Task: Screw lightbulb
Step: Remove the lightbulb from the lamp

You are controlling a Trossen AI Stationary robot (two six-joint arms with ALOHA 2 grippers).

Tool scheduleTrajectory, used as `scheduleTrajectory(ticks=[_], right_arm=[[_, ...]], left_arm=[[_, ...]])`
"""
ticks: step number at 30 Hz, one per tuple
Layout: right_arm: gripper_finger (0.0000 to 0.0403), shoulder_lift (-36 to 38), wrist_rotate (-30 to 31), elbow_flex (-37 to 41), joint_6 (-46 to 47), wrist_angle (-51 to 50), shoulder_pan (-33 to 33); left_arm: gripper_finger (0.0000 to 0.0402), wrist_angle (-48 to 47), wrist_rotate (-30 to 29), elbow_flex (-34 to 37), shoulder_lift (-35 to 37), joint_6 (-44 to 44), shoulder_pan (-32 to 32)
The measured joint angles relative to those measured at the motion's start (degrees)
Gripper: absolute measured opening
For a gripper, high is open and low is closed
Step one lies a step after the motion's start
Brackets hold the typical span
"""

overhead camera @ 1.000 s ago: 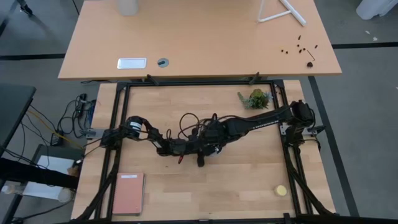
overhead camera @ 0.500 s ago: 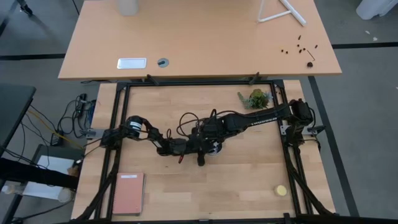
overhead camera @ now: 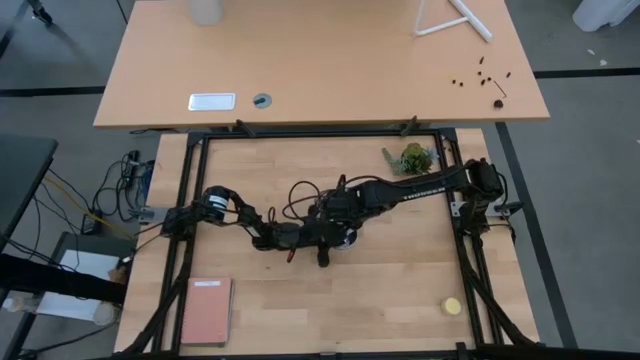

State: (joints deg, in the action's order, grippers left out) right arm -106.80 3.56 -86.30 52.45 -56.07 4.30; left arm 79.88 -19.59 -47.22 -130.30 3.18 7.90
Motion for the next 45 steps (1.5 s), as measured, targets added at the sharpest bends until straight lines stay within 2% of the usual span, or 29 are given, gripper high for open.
scheduleTrajectory(ticks=[9, 15, 22, 25, 28, 33, 39, 45], right_arm=[[0.0267, 0.0, -3.5, 0.0, -33.8, 0.2, -0.1], [0.0281, 0.0, -4.1, 0.1, -63.3, 0.1, 0.2], [0.0267, 0.0, -3.7, 0.1, -98.9, -0.1, 0.2], [0.0267, 0.0, -2.5, 0.2, -108.0, -0.1, 0.2], [0.0281, 0.0, -1.9, 0.2, -108.0, 0.3, 0.3], [0.0322, 0.0, -1.4, 0.2, -100.3, 0.3, 0.6], [0.0391, 0.2, -1.4, 0.2, -82.2, 0.1, 0.6], [0.0378, 1.1, -0.3, -0.1, -55.6, 0.0, 0.2]], left_arm=[[0.0179, 0.1, 1.4, 0.2, 0.0, -1.4, 0.0], [0.0181, 0.1, 2.5, 0.2, 0.0, -1.6, 0.0], [0.0182, 0.1, 2.8, 0.2, 0.0, -1.7, 0.0], [0.0182, 0.1, 2.8, 0.2, 0.0, -1.7, 0.0], [0.0182, 0.1, 2.5, 0.2, 0.0, -1.4, 0.0], [0.0182, -0.1, 2.4, 0.2, 0.0, -1.4, 0.0], [0.0182, -0.7, 2.3, 0.2, 0.0, -1.4, 0.0], [0.0182, -0.9, 2.2, 0.2, 0.0, -1.3, 0.0]])
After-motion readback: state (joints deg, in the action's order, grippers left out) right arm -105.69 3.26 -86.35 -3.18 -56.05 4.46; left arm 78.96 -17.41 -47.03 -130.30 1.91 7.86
